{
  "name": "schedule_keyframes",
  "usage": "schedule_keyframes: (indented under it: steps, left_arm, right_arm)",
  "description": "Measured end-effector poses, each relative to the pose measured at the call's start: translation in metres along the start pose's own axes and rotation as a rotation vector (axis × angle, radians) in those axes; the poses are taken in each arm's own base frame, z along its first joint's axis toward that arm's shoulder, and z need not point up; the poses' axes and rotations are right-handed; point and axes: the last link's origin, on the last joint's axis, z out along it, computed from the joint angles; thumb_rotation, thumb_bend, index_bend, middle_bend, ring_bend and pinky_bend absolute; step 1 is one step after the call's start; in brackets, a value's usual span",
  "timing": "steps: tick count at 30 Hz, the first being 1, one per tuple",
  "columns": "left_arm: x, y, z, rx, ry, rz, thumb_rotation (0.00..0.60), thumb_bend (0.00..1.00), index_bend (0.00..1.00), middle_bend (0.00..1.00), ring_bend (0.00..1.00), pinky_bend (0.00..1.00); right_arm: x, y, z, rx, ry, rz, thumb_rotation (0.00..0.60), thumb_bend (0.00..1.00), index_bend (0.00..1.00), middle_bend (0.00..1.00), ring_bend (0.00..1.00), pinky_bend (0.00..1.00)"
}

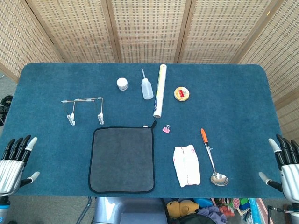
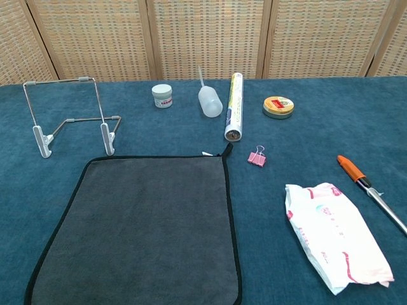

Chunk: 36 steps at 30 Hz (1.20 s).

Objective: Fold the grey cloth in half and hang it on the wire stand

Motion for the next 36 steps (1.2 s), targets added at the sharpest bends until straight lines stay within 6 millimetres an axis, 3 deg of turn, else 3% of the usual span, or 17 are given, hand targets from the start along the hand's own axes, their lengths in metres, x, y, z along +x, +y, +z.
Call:
schedule_keyframes:
  steps: [7,19,27,36]
  left_arm:
    - [-0.011,0.0,0.024,-0.11,0.001,0.007,0.6,0.16,0.0,0.0,0.0,0.0]
    - [-0.046,-0.015,0.087,-0.463,-0.026,0.161,0.6,0.18,0.0,0.0,0.0,0.0]
    - [-0.07,0.0,0.128,-0.634,-0.035,0.262,0.6,0.19,0.0,0.0,0.0,0.0]
    - [-0.09,0.032,0.15,-0.769,-0.056,0.289,0.6,0.19,0.0,0.0,0.0,0.0]
  right_arm:
    - [-0.001,0.003,0.004,-0.022,-0.005,0.0,0.6,0.0,0.0,0.0,0.0,0.0]
    - [-0.014,0.009,0.019,-0.085,-0.046,-0.038,0.6,0.0,0.0,0.0,0.0,0.0]
    - [-0.02,0.014,0.026,-0.122,-0.066,-0.054,0.6,0.0,0.0,0.0,0.0,0.0]
    - [-0.022,0.018,0.03,-0.148,-0.071,-0.058,0.6,0.0,0.0,0.0,0.0,0.0]
